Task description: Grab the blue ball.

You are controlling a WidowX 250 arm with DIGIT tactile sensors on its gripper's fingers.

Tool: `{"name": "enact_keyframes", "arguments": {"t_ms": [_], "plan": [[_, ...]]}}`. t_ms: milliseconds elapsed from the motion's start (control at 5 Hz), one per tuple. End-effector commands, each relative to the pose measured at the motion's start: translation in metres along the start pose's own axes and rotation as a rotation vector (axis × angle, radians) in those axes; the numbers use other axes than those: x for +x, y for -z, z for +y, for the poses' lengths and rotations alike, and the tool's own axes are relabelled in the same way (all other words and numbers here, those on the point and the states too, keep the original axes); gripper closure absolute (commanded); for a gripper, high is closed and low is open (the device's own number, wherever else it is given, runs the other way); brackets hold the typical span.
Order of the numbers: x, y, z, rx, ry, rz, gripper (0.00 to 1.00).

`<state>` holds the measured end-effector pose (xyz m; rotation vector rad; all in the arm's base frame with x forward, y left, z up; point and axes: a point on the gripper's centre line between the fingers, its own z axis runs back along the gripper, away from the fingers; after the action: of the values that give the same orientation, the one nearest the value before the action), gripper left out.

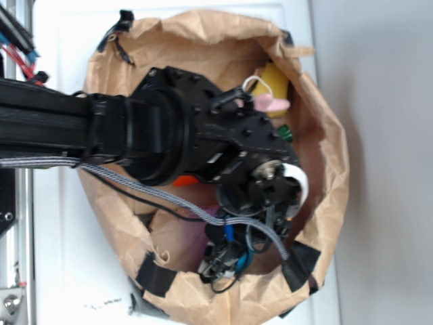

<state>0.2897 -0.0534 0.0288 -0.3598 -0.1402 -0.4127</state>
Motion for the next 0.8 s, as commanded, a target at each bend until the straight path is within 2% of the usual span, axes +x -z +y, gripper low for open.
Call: {"name": "enact_keyframes", "arguments": {"t_ms": [0, 200, 400, 600], "plan": [[-0.007, -0.001, 0.003, -0.023, 0.026, -0.019, 1.00], [0.000, -0.043, 0.006, -0.036, -0.025, -0.079, 1.00], [0.000, -0.087, 0.015, 0.092, -0.152, -0.228, 1.00], [-0.011, -0.131, 0.015, 0.152, -0.221, -0.250, 1.00]]}}
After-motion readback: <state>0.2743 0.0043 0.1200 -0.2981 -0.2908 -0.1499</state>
